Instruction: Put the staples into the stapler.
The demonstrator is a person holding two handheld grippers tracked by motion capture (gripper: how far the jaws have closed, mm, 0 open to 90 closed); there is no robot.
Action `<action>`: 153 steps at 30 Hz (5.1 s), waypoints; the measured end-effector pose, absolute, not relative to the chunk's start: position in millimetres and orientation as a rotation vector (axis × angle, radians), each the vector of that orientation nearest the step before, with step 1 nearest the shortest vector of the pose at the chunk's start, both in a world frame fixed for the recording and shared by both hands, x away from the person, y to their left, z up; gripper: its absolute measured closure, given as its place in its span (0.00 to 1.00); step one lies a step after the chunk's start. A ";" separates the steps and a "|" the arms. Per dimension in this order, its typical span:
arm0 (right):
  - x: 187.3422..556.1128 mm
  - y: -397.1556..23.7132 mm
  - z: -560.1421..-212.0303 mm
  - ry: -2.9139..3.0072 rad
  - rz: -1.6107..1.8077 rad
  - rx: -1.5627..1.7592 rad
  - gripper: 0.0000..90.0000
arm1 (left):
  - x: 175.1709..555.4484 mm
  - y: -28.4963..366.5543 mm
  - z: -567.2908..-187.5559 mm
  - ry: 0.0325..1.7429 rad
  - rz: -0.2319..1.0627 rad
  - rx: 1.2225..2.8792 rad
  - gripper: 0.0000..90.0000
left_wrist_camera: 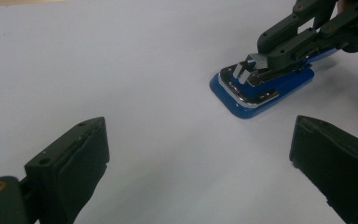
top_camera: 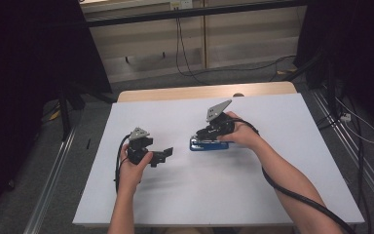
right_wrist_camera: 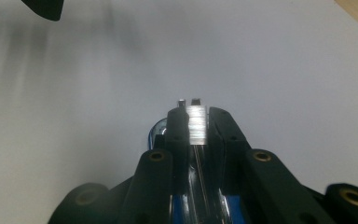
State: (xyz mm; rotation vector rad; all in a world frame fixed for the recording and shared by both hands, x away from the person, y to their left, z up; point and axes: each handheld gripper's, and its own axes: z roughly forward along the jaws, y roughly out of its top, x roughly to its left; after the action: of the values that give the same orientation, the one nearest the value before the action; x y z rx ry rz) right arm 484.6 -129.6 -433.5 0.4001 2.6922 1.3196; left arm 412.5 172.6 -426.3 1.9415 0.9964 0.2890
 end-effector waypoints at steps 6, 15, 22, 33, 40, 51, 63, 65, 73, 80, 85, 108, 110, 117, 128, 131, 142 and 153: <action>485.3 -129.4 -433.2 2.698 1.320 0.388 0.88 | 412.6 172.4 -426.4 0.996 0.289 1.942 0.05; 484.9 -128.5 -433.1 2.704 1.317 0.371 0.88 | 413.0 172.9 -426.8 0.999 0.291 1.945 0.05; 485.8 -128.7 -433.6 2.713 1.323 0.383 0.88 | 413.2 172.9 -427.0 0.996 0.293 1.950 0.05; 486.7 -127.5 -435.3 2.719 1.319 0.379 0.88 | 413.1 172.3 -427.1 0.996 0.294 1.951 0.05; 487.1 -127.4 -435.3 2.718 1.319 0.375 0.88 | 413.0 171.5 -427.6 1.000 0.288 1.946 0.05; 487.5 -127.1 -435.3 2.723 1.314 0.370 0.88 | 413.2 172.5 -427.1 0.997 0.296 1.952 0.05; 487.3 -126.7 -435.0 2.725 1.315 0.354 0.88 | 413.2 172.5 -427.1 1.001 0.295 1.951 0.05; 487.5 -126.8 -434.8 2.723 1.318 0.352 0.88 | 413.1 172.0 -427.4 1.003 0.294 1.946 0.05; 487.6 -125.6 -434.5 2.722 1.317 0.347 0.87 | 413.0 171.7 -427.6 1.006 0.295 1.945 0.05; 487.7 -122.7 -432.9 2.724 1.309 0.343 0.85 | 413.3 172.3 -427.7 1.008 0.295 1.947 0.05; 488.4 -121.0 -433.2 2.725 1.314 0.355 0.85 | 413.3 172.9 -427.3 1.007 0.292 1.941 0.05; 489.7 -125.0 -433.7 2.726 1.289 0.395 0.88 | 412.6 173.9 -426.1 1.005 0.300 1.937 0.05; 489.8 -125.7 -431.7 2.718 1.301 0.395 0.88 | 412.6 173.6 -426.2 1.005 0.298 1.939 0.05; 487.9 -125.4 -429.9 2.730 1.315 0.370 0.88 | 412.4 173.2 -425.9 1.003 0.301 1.936 0.05; 488.7 -125.3 -429.5 2.739 1.304 0.365 0.88 | 412.4 173.9 -425.4 1.002 0.302 1.934 0.05; 488.9 -125.0 -430.1 2.738 1.304 0.368 0.88 | 412.2 173.8 -425.4 1.001 0.303 1.934 0.05; 487.5 -124.4 -429.5 2.749 1.299 0.349 0.88 | 412.3 173.5 -425.3 1.000 0.303 1.934 0.05; 488.8 -125.2 -427.7 2.741 1.304 0.350 0.88 | 412.0 174.3 -424.8 1.002 0.307 1.933 0.05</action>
State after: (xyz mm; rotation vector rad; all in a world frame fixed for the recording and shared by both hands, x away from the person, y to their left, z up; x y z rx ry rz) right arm 488.8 -125.2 -427.7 0.3500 2.7414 1.3042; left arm 412.0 174.3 -424.8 1.9331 1.0019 0.3068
